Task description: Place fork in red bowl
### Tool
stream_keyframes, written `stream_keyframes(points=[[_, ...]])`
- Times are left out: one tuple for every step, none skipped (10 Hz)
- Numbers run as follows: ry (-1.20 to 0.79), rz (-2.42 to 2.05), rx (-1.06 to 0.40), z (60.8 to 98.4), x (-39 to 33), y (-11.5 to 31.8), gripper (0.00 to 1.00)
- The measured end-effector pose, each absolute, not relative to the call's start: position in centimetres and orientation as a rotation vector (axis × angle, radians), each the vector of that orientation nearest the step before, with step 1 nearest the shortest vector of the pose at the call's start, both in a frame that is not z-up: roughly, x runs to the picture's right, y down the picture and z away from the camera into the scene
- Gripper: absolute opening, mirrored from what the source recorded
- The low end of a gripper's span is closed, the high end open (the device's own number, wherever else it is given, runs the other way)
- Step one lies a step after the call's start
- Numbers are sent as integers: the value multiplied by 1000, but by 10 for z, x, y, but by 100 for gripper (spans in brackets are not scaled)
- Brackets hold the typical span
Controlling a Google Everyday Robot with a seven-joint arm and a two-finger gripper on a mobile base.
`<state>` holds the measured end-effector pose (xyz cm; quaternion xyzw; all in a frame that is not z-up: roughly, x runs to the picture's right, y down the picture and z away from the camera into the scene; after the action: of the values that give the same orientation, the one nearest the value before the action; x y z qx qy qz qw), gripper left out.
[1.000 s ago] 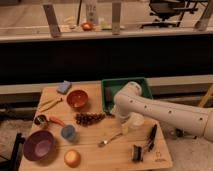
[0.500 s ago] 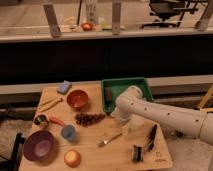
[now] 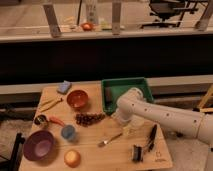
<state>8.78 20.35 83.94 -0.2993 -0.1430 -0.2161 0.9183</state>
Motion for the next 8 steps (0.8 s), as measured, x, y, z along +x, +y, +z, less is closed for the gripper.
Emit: stream_keyframes(points=[[-300, -450, -615, 844, 88, 206, 80], [-303, -454, -614, 848, 89, 207, 80], [-296, -464, -583, 845, 86, 210, 80], [-290, -469, -559, 832, 80, 210, 80], [-286, -469, -539, 817, 74, 207, 80], [-281, -465, -518, 794, 67, 202, 80], [-282, -460, -507, 777, 60, 198, 80], [-283, -459, -504, 765, 55, 195, 80]])
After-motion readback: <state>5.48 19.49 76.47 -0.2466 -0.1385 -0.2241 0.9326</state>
